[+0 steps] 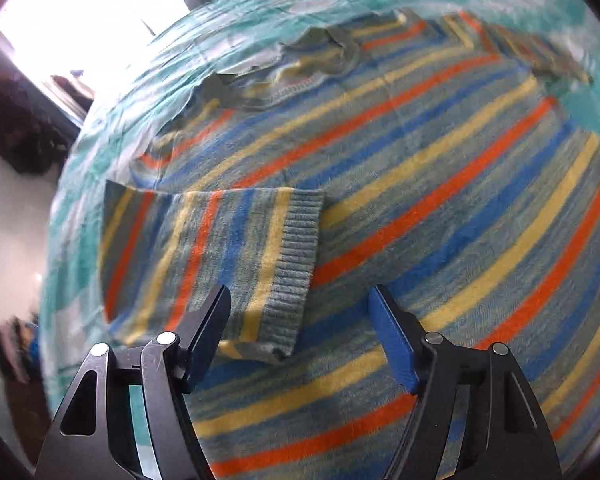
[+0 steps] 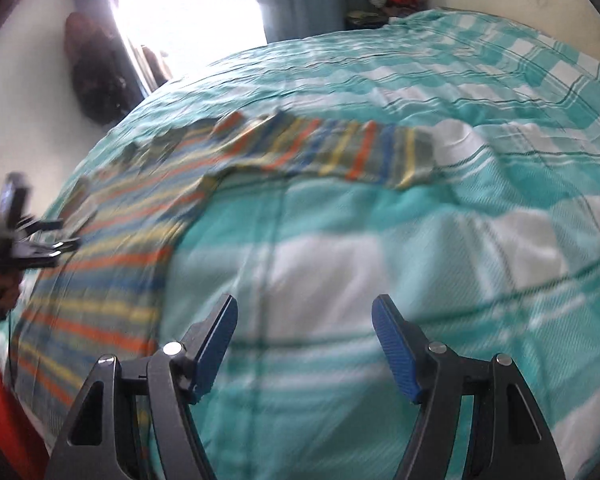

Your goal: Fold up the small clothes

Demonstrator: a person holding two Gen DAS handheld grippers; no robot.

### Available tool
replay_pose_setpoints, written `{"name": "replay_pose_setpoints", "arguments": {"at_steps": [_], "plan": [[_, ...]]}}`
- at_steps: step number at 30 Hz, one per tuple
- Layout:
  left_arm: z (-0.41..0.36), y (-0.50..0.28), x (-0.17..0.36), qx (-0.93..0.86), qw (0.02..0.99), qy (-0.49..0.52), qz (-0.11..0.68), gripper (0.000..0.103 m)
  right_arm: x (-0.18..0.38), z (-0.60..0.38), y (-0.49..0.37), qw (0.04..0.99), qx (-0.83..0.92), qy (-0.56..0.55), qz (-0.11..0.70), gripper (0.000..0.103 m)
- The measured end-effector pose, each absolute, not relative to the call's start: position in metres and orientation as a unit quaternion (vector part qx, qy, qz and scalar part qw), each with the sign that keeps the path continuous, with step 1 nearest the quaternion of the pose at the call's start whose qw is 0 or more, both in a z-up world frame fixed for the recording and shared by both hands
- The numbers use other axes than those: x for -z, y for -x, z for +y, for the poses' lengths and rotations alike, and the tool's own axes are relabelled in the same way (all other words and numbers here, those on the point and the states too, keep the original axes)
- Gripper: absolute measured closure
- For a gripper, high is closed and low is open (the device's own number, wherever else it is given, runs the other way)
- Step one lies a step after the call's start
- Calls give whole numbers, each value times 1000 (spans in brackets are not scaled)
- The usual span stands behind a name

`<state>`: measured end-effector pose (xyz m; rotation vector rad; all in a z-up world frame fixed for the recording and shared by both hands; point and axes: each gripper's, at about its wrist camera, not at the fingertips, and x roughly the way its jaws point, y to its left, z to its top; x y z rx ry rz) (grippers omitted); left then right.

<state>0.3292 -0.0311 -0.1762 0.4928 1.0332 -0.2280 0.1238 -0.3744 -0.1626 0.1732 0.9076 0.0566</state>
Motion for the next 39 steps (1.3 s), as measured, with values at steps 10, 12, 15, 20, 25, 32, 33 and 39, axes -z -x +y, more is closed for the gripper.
{"name": "replay_pose_setpoints", "arguments": {"at_steps": [10, 12, 15, 20, 25, 32, 33, 39], "plan": [[133, -343, 103, 8, 889, 86, 450, 102, 183, -355, -133, 889, -42, -42, 454, 33], [191, -338, 95, -54, 887, 159, 430, 102, 185, -355, -133, 888, -40, -38, 456, 33], [264, -332, 112, -149, 860, 221, 434, 102, 189, -354, -135, 887, -38, -36, 458, 30], [295, -323, 144, -210, 838, 209, 458, 103, 196, -350, -138, 887, -36, -26, 459, 25], [309, -320, 154, -244, 831, 203, 457, 103, 200, -350, -139, 888, -36, -27, 457, 23], [321, -332, 169, -265, 817, 157, 488, 103, 202, -347, -139, 890, -30, -22, 454, 20], [321, -333, 175, -259, 810, 156, 502, 102, 203, -347, -140, 890, -30, -21, 454, 20], [322, -307, 162, -303, 801, 150, 495, 24, 205, -345, -142, 889, -27, -16, 457, 8]]}}
